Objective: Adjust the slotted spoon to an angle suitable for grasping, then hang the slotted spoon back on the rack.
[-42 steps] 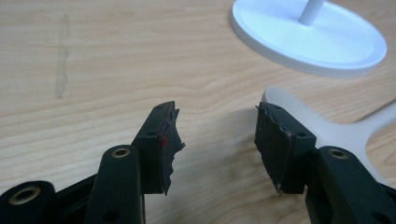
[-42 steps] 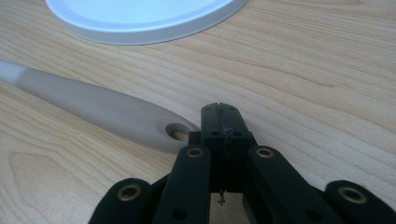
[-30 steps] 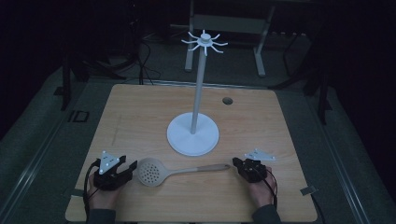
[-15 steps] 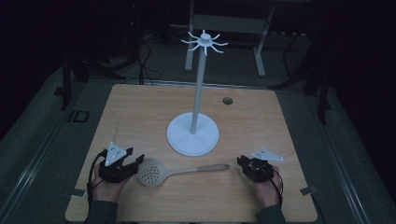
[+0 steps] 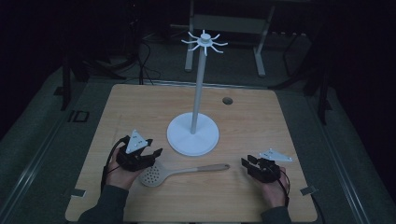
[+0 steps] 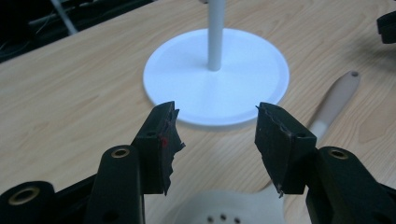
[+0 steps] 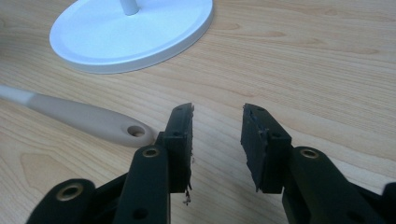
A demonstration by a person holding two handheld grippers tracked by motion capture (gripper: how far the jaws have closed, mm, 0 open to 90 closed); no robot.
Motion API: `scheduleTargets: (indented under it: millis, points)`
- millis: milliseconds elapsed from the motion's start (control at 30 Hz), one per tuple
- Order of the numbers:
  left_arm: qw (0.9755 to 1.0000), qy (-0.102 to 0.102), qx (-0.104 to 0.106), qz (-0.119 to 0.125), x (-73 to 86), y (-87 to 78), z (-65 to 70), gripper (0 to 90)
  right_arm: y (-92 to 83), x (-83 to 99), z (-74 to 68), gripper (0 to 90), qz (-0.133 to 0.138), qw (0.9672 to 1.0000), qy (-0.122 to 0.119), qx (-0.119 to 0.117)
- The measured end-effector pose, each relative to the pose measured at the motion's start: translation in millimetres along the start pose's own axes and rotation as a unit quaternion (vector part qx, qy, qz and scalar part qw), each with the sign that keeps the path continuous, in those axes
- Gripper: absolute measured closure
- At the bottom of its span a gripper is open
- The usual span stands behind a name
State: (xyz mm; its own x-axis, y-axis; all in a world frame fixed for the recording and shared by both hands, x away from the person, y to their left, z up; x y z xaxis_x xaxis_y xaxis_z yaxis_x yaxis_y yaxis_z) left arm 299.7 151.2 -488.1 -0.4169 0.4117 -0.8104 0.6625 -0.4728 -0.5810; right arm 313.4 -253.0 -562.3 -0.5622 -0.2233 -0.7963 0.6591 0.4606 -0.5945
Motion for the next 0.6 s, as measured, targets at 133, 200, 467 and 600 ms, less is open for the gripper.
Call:
scheduleTargets:
  millis: [133,200,467,600]
  points:
    - [0.9999,0.010,0.011,-0.001,-10.4,6.0,3.1,48.4,-1.5,1.0,3.0,62.2,0.001,1.0000,0.003,0.000]
    - [0.9997,0.018,0.015,-0.006,-15.0,8.4,4.7,48.5,-2.0,1.0,4.6,62.0,0.003,1.0000,0.003,0.001]
    - [0.9981,0.045,0.036,-0.021,-28.5,20.6,15.8,48.8,-3.4,1.6,8.4,60.2,0.003,1.0000,0.007,0.003]
    - [0.9964,0.061,0.048,-0.032,-36.8,30.4,22.0,49.2,-4.2,1.6,9.8,57.8,0.004,0.9999,0.008,0.007]
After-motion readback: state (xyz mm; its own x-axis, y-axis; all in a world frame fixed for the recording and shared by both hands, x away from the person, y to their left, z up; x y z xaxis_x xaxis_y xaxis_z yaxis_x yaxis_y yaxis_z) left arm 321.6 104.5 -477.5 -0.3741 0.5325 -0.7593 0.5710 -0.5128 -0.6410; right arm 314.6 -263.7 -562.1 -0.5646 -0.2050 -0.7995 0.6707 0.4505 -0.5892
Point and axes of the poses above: each handheld gripper's, and its own axes: y roughly forward along the jaws, x roughly out of its underside, z roughly to its right, the point moved 3 cm from there along y, roughly forward along the jaws, and after that the axes turned 1 degree about -z, right-handed, at the moved point
